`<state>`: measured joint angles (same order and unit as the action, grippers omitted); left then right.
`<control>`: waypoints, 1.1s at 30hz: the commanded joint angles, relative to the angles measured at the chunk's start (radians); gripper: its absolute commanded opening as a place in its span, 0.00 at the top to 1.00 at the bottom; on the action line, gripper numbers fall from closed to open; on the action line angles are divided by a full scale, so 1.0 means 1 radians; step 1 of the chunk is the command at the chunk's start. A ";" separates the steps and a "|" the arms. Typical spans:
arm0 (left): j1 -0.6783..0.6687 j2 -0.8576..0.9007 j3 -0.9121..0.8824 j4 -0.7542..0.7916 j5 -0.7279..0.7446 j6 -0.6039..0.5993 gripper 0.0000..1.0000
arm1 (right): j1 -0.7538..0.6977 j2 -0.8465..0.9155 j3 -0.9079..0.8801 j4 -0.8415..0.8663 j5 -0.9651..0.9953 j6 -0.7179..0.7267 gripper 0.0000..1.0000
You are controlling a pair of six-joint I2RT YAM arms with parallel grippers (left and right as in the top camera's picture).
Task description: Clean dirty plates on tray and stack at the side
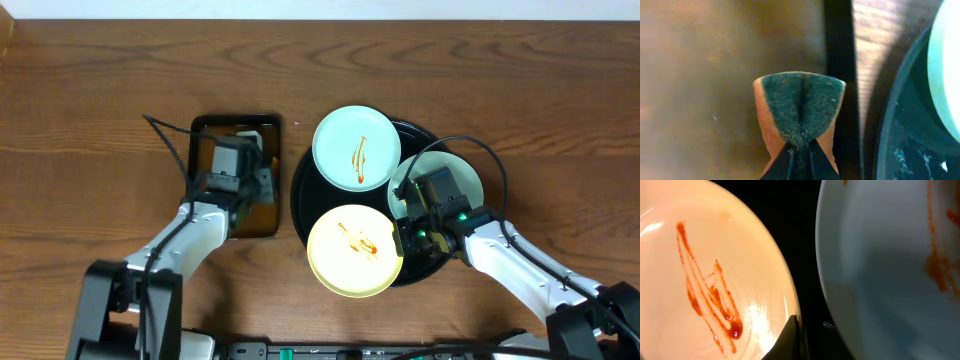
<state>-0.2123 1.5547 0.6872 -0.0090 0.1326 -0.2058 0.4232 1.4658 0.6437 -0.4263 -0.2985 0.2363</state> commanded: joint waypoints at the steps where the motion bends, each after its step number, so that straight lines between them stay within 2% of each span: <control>1: -0.042 0.023 0.022 0.007 0.017 0.002 0.92 | 0.008 0.004 -0.005 -0.001 -0.005 -0.017 0.99; 14: -0.079 0.017 0.022 0.003 0.017 0.001 0.93 | 0.008 0.004 -0.005 -0.003 -0.005 -0.017 0.99; 27: -0.080 -0.191 0.022 -0.011 -0.026 0.002 0.93 | 0.008 0.004 -0.005 -0.002 -0.001 -0.017 0.99; 33: -0.080 -0.238 0.022 0.055 -0.025 0.002 0.93 | 0.008 0.004 -0.005 -0.003 -0.001 -0.017 0.99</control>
<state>-0.2893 1.3342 0.6872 0.0170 0.1238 -0.2058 0.4232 1.4658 0.6437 -0.4286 -0.2985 0.2359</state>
